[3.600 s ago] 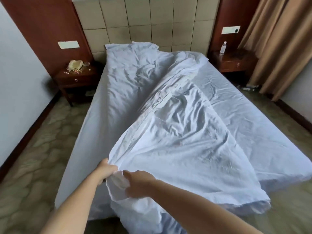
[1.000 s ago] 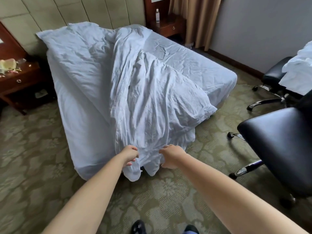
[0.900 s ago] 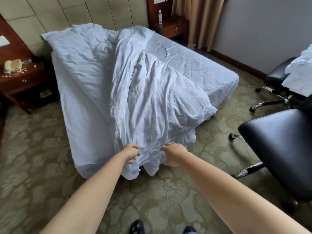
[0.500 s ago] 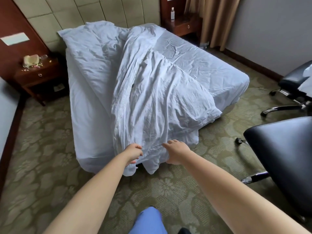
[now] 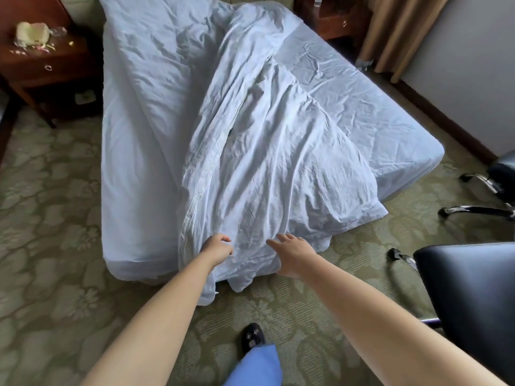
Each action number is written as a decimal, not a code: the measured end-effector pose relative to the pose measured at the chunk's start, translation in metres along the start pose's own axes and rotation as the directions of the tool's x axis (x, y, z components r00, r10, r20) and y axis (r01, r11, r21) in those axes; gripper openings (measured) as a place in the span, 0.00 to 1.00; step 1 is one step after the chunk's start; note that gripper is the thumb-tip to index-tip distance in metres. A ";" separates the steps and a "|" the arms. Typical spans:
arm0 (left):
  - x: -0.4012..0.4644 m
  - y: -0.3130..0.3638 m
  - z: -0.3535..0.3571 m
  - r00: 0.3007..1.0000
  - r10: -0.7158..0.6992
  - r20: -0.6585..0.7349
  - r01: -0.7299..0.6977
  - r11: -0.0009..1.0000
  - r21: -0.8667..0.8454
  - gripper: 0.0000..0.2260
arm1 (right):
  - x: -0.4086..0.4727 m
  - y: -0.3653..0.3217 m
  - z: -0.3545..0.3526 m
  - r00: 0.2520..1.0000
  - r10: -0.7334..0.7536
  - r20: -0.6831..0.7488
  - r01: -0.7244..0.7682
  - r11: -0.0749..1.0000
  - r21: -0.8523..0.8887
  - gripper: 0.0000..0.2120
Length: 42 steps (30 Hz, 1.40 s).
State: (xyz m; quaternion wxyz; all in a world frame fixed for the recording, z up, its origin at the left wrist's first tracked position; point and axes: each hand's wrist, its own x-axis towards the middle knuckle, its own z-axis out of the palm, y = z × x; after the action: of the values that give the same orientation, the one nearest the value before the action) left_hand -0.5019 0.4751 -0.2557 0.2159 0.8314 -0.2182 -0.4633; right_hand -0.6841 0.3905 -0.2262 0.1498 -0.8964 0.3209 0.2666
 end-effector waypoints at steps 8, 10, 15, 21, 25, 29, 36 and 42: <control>0.039 0.019 -0.045 0.995 -0.016 -0.094 0.019 0.999 0.034 0.17 | 0.058 -0.006 -0.049 0.997 -0.083 -0.006 0.083 0.996 0.035 0.34; 0.049 0.029 -0.058 0.992 -0.025 -0.122 0.031 0.999 0.042 0.16 | 0.070 -0.008 -0.062 0.994 -0.112 -0.011 0.113 0.993 0.046 0.33; 0.078 0.069 -0.084 0.983 -0.010 -0.186 0.017 0.999 0.036 0.15 | 0.115 0.001 -0.096 0.988 -0.144 -0.050 0.150 0.980 0.128 0.29; 0.104 0.117 -0.114 0.971 -0.020 -0.237 0.030 0.999 0.038 0.15 | 0.155 0.021 -0.153 0.986 -0.159 -0.049 0.166 0.947 0.276 0.28; 0.126 0.141 -0.138 0.950 0.024 -0.312 -0.017 1.000 0.024 0.15 | 0.185 0.028 -0.184 0.994 -0.088 -0.070 0.107 0.927 0.359 0.27; 0.153 0.145 -0.157 0.950 0.034 -0.310 -0.029 0.999 0.018 0.12 | 0.212 0.017 -0.194 0.999 -0.046 -0.020 0.050 0.905 0.422 0.27; 0.212 0.132 -0.196 0.988 0.046 -0.148 -0.036 0.997 0.070 0.18 | 0.270 -0.034 -0.202 0.989 0.149 -0.015 -0.105 0.760 0.642 0.30; 0.258 0.114 -0.218 0.996 0.086 0.016 -0.086 0.995 0.045 0.14 | 0.312 -0.078 -0.184 0.896 0.442 0.033 -0.264 0.473 0.840 0.40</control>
State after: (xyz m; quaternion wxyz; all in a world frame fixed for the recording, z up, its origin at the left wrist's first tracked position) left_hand -0.2090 0.2717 -0.2623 0.2150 0.8226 -0.2659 -0.4543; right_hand -0.3593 0.2141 -0.2483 0.4632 -0.6530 0.5987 0.0229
